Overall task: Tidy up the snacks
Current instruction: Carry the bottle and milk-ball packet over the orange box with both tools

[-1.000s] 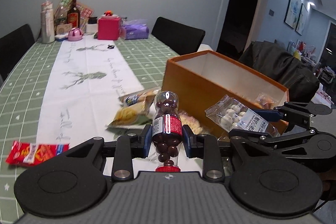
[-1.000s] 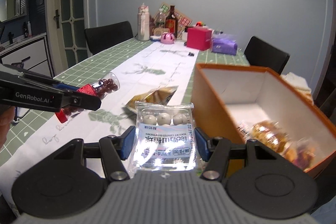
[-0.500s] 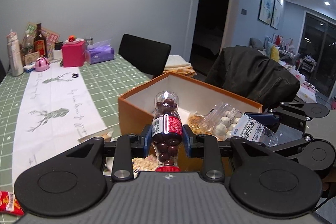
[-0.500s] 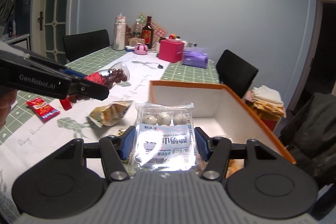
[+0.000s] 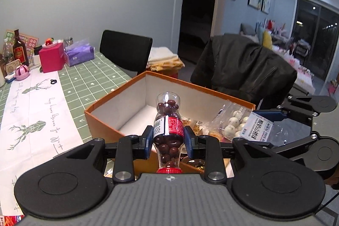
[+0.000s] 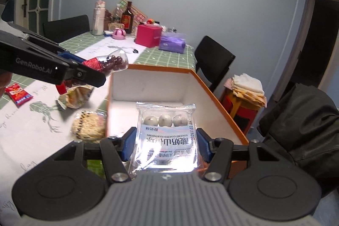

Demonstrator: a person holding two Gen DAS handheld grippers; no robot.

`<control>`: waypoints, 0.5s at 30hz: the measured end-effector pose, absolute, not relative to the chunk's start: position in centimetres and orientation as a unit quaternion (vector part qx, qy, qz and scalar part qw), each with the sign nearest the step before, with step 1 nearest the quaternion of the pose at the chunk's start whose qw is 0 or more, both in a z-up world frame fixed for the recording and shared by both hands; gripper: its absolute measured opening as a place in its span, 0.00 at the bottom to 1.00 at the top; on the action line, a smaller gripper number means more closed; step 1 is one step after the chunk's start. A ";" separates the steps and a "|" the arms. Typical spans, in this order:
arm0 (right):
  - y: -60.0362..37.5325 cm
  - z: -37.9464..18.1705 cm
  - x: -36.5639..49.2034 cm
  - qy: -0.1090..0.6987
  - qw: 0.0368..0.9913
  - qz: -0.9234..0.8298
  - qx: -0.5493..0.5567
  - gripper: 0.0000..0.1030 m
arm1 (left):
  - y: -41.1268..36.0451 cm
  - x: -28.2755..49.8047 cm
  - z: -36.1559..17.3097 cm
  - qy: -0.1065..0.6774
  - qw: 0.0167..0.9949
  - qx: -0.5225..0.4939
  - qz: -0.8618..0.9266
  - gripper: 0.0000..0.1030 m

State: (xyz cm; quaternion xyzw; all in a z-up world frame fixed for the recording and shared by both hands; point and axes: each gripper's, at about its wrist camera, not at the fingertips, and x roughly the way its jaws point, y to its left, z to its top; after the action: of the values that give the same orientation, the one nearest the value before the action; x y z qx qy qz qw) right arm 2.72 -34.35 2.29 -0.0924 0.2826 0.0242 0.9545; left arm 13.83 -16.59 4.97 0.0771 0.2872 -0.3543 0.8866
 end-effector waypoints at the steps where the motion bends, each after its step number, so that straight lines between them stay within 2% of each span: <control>1: -34.7 2.3 3.0 0.286 0.953 0.024 -0.092 0.57 | -17.0 14.1 4.9 0.292 0.884 0.079 -0.356 0.33; 15: -36.4 0.8 8.4 0.353 0.931 0.054 -0.079 0.57 | -23.0 18.8 2.7 0.364 0.853 0.182 -0.327 0.33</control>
State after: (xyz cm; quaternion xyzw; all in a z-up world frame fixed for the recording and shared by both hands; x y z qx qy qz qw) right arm 8.45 -36.41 0.77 -0.0794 0.3526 0.0542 0.9308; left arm 18.81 -22.97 2.66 0.1817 0.3645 -0.3267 0.8529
